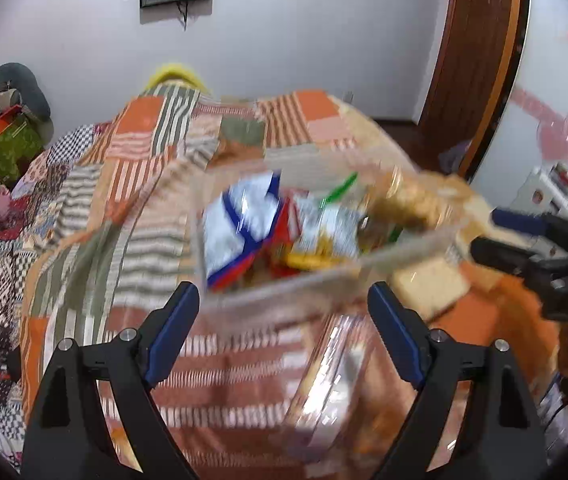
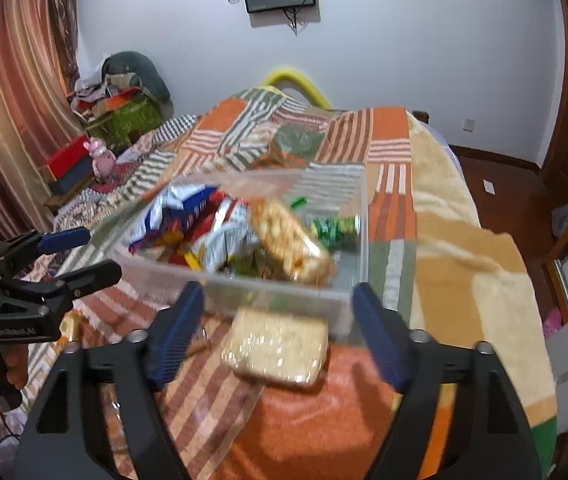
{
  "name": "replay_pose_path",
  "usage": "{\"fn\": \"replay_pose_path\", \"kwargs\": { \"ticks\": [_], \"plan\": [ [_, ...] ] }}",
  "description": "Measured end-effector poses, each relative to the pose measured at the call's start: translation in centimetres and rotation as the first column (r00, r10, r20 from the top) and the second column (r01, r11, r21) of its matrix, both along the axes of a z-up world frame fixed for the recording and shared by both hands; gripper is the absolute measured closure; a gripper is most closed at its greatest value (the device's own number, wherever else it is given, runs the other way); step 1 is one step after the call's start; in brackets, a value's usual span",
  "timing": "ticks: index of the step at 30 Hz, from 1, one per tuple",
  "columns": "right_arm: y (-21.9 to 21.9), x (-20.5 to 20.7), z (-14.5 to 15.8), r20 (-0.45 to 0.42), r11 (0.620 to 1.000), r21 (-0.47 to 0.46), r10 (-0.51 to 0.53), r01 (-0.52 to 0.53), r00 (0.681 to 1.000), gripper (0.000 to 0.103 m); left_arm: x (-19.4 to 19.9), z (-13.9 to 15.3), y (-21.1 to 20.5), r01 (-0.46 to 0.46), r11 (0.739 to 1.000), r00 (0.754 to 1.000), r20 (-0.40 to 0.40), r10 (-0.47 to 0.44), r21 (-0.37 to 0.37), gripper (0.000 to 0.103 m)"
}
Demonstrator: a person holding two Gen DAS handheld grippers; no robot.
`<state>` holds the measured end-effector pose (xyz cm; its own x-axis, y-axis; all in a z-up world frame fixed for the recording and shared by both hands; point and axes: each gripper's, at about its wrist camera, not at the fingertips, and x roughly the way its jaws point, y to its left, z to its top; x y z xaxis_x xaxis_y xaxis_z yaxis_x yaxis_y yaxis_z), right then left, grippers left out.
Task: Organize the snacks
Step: 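Grasp the long biscuit pack with left tool while right tool grasps the square cracker block, then lift the cracker block with right tool while left tool carries the biscuit pack toward the box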
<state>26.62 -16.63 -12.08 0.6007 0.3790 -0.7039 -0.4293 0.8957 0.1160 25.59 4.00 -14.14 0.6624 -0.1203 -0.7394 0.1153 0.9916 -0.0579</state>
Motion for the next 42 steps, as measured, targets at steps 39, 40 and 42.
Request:
{"fn": "replay_pose_path", "kwargs": {
  "ticks": [39,40,42],
  "plan": [
    [0.9,-0.6,-4.7,-0.13,0.998,-0.063,0.02,-0.028,0.991,0.023,-2.0,-5.6,-1.6,0.065,0.995,0.987,-0.141,-0.076,-0.082,0.057],
    [0.8,-0.7,-4.5,-0.127,0.998,-0.06,0.021,-0.029,0.992,0.023,-2.1,-5.3,-1.5,0.062,0.995,0.988,-0.133,-0.072,-0.077,0.057],
    [0.7,-1.1,-3.9,-0.117,0.998,-0.051,0.022,-0.029,0.993,0.023,-2.7,-4.4,-1.1,0.055,0.996,0.992,-0.11,-0.063,-0.073,0.057]
  ]
}}
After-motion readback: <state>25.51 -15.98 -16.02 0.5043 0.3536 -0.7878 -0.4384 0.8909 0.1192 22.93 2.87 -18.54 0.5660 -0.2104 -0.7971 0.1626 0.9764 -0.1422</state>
